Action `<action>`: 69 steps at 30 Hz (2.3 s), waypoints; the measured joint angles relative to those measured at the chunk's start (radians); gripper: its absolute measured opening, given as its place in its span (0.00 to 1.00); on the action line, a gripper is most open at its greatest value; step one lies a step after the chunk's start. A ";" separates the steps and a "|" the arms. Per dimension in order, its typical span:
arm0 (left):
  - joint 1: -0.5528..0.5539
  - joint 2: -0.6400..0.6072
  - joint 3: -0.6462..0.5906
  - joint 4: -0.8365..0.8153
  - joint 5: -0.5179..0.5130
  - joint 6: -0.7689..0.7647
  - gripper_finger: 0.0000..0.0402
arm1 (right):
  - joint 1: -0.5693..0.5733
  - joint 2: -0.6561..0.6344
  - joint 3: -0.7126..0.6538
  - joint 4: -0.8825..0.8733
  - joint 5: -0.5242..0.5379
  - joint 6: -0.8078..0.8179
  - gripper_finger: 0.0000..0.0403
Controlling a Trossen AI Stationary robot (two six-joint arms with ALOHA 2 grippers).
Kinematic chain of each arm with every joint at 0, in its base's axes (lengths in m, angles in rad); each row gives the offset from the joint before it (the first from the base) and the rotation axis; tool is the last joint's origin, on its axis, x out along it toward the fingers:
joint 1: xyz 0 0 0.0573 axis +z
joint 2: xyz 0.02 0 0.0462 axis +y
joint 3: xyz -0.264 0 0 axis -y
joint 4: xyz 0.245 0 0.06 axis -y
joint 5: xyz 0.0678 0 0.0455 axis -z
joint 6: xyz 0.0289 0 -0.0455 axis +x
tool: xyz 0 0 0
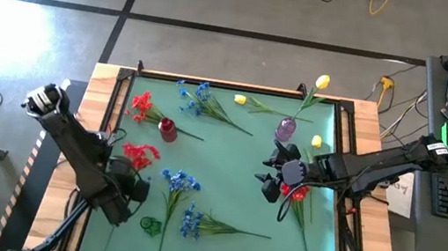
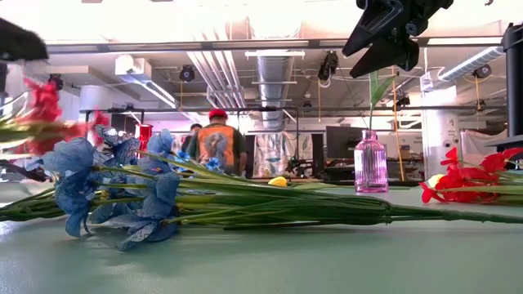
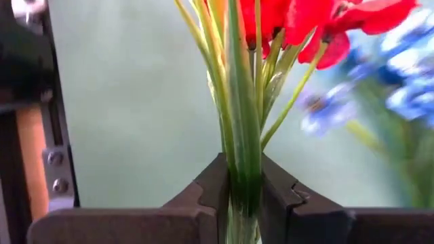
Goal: Sort flowers into vase by color
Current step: Put the bottom left red flower into the green vase
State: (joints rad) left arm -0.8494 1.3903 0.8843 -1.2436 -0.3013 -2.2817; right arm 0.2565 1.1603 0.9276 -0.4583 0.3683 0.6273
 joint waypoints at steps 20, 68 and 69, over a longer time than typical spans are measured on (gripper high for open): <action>-0.001 -0.151 0.448 -0.200 -0.813 0.776 0.09 | 0.000 0.000 0.000 0.004 0.001 -0.001 0.61; -0.214 -0.025 0.299 1.394 -0.403 2.566 0.09 | 0.012 0.000 -0.001 0.025 0.133 0.053 0.61; -0.224 -0.051 0.270 1.406 -0.443 2.525 0.09 | 0.012 0.000 -0.001 0.025 0.133 0.053 0.61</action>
State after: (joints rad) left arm -1.0729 1.3396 1.1543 0.1624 -0.7444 0.2433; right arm 0.2687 1.1606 0.9268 -0.4329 0.5011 0.6804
